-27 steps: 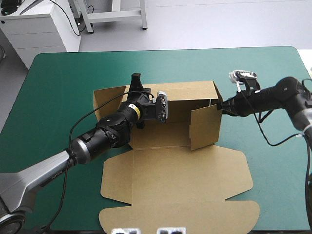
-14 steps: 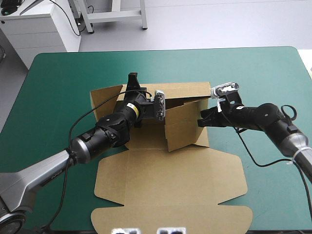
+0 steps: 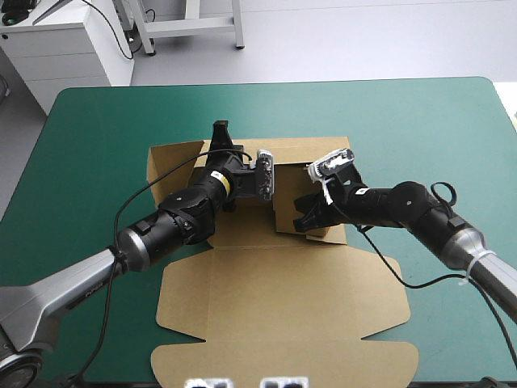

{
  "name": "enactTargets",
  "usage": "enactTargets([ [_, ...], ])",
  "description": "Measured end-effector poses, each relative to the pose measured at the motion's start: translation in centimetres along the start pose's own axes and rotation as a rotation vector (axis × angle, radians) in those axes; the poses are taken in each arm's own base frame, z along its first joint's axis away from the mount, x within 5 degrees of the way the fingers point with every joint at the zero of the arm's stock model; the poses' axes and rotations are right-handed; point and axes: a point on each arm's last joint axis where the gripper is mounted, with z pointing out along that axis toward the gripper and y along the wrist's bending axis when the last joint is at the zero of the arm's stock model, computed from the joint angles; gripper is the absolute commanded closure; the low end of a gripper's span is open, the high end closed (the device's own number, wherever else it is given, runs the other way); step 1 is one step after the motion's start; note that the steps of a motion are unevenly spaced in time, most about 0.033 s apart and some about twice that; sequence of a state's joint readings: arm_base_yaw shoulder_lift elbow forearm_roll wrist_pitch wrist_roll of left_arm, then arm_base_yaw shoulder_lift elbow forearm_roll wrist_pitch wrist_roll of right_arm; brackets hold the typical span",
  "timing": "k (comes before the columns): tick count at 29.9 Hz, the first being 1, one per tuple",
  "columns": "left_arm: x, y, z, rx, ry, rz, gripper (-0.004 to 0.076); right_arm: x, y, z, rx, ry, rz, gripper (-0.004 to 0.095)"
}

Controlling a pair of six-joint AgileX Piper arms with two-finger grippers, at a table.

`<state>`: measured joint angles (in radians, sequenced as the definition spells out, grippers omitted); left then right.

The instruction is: Fold the box

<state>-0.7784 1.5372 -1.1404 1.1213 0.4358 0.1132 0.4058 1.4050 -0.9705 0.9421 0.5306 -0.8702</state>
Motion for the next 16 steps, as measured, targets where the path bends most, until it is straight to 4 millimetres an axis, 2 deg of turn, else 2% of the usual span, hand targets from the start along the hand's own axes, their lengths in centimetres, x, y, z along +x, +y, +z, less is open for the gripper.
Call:
enactTargets([
  [5, 0.0, 0.0, 0.0, 0.0, -0.001, 0.001, 0.0732, 0.2, 1.8, 0.6, -0.048, 0.015, -0.037, 0.0921],
  [9, 0.0, 0.0, 0.0, 0.0, -0.001, 0.001, 0.0732, 0.2, 2.5, 0.8, -0.058, 0.015, -0.058, 0.0903],
  [16, 0.0, 0.0, 0.0, 0.0, -0.001, 0.001, 0.0732, 0.1, 1.3, 0.8, 0.097, 0.007, -0.048, 0.0904],
])
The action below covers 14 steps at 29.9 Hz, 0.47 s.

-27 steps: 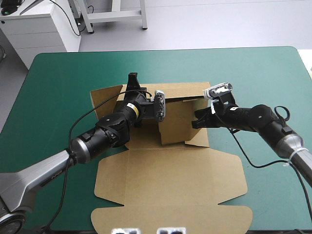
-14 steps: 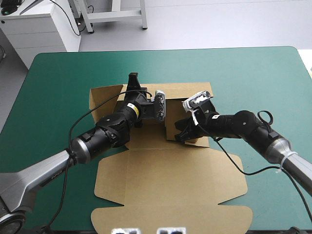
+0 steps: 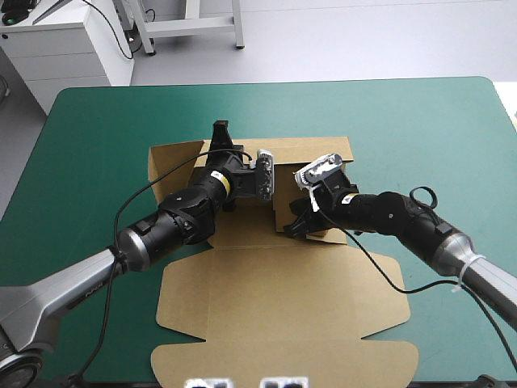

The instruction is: Fold the box

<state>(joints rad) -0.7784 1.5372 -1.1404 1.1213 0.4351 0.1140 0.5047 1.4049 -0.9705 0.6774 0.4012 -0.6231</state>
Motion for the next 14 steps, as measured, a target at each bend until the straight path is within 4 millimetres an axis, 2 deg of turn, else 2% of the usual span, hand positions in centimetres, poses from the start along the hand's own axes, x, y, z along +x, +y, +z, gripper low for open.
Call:
enactTargets([
  [8, 0.0, 0.0, 0.0, -0.001, -0.005, 0.0, 0.0732, 0.4, -1.8, -0.7, 0.216, 0.04, 0.07, 0.0904],
  [14, 0.1, 0.0, 0.0, 0.001, 0.007, -0.001, 0.0732, 0.3, -3.1, -2.4, 0.406, 0.053, 0.042, 0.0904],
])
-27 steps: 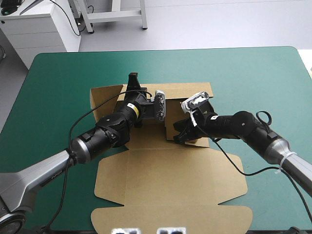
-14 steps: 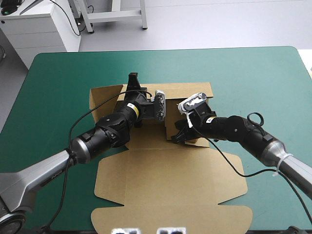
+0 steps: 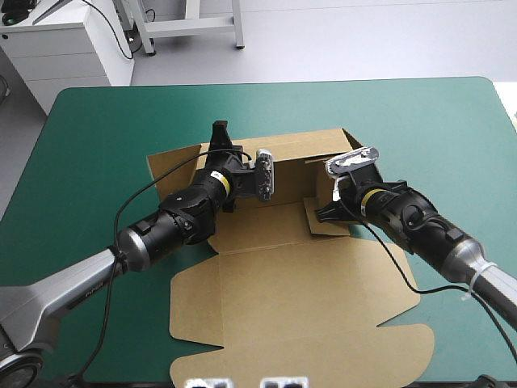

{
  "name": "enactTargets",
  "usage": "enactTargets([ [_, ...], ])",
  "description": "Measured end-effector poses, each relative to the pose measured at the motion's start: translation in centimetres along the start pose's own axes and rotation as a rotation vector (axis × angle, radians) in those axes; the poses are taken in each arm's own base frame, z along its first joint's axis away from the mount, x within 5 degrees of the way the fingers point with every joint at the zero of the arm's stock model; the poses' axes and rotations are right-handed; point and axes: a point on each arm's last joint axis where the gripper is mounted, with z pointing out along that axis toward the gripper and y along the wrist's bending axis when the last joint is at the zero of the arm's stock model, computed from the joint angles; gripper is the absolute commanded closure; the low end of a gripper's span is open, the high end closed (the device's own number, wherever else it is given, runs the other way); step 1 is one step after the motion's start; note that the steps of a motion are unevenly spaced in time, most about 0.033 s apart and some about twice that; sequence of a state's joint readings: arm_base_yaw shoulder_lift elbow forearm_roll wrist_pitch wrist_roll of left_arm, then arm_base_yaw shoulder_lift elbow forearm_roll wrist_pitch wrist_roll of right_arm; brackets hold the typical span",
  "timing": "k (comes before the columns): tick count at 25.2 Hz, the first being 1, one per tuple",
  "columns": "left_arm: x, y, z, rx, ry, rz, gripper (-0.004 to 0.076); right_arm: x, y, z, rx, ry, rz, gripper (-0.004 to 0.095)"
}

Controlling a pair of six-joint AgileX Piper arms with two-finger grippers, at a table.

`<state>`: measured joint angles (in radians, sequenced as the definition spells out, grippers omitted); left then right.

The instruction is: Fold the box

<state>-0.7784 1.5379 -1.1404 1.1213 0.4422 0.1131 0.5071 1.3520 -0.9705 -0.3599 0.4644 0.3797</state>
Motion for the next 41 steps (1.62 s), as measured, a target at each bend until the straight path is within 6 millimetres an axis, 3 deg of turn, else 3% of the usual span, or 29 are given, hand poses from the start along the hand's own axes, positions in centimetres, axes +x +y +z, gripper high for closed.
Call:
enactTargets([
  [4, 0.0, 0.0, 0.0, 0.001, 0.0, 0.0, 0.0732, -0.1, -1.5, -0.8, 0.119, -0.01, -0.038, 0.0928],
  [11, 0.0, 0.0, 0.0, 0.001, 0.0, 0.001, 0.0732, 0.1, -6.5, -2.2, 0.296, -0.001, 0.06, 0.0928],
  [14, -0.1, 0.0, 0.0, -0.007, -0.009, 0.014, 0.0732, 0.1, -8.0, -4.2, 0.319, -0.025, 0.072, 0.0928],
  [19, -0.8, 0.2, 0.0, -0.029, -0.083, 0.057, 0.0732, -0.7, -8.0, -7.5, 0.306, -0.095, 0.057, 0.0928],
  [28, -0.9, 0.1, 0.1, -0.031, -0.1, 0.062, 0.0732, -5.9, -7.4, -10.4, 0.189, -0.158, 0.024, 0.0928],
  [33, -0.9, 0.1, 0.1, -0.03, -0.1, 0.06, 0.0732, -9.1, -7.8, -10.2, 0.181, -0.113, -0.002, 0.0928],
  [35, -0.9, 0.1, 0.1, -0.03, -0.1, 0.06, 0.0732, -10.7, -8.3, -8.6, 0.169, -0.053, 0.01, 0.0928],
  [41, -0.9, 0.1, 0.1, -0.025, -0.102, 0.047, 0.0732, -12.9, -11.0, -5.0, 0.09, 0.064, 0.13, 0.0928],
])
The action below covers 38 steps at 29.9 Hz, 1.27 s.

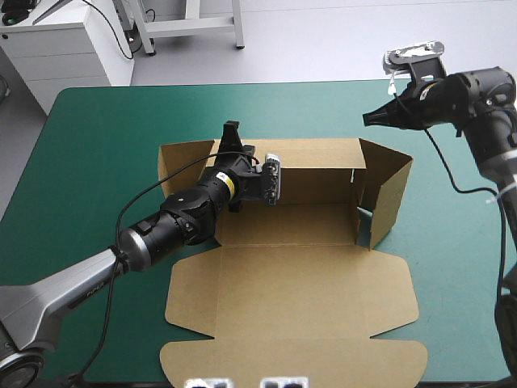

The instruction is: Fold the box

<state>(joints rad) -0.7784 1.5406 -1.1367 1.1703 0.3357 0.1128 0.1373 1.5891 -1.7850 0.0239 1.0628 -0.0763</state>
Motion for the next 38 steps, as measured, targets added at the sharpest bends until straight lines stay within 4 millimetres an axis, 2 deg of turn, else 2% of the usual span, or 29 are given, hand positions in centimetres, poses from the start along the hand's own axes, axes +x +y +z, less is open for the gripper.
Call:
enactTargets([
  [6, 0.0, 0.0, 0.0, 0.003, 0.001, -0.008, 0.0732, 0.0, -2.7, 4.4, -0.063, 0.127, 0.114, 0.0928],
  [10, 0.0, 0.0, 0.0, 0.003, 0.004, -0.008, 0.0732, 0.9, -2.9, 6.9, -0.102, 0.218, 0.125, 0.0928],
  [16, 0.2, -0.1, 0.0, 0.006, 0.017, -0.011, 0.0732, 1.5, -2.0, 8.1, -0.204, 0.253, 0.126, 0.0928],
  [20, 0.2, -0.1, 0.0, 0.006, 0.02, -0.012, 0.0732, 3.0, -1.8, 8.6, -0.222, 0.303, 0.111, 0.0926],
  [22, 0.2, -0.1, 0.0, 0.007, 0.021, -0.013, 0.0732, 3.9, -1.6, 8.5, -0.228, 0.303, 0.104, 0.0926],
  [26, 0.2, -0.1, 0.0, 0.007, 0.022, -0.012, 0.0732, 5.4, -1.2, 7.0, -0.233, 0.267, 0.08, 0.0926],
  [29, 0.2, -0.1, 0.0, 0.007, 0.022, -0.012, 0.0732, 7.2, -0.7, 6.4, -0.249, 0.225, 0.067, 0.0926],
  [38, 0.2, -0.1, 0.0, 0.007, 0.022, -0.011, 0.0732, 13.7, 1.2, 3.8, -0.294, -0.104, -0.02, 0.0928],
])
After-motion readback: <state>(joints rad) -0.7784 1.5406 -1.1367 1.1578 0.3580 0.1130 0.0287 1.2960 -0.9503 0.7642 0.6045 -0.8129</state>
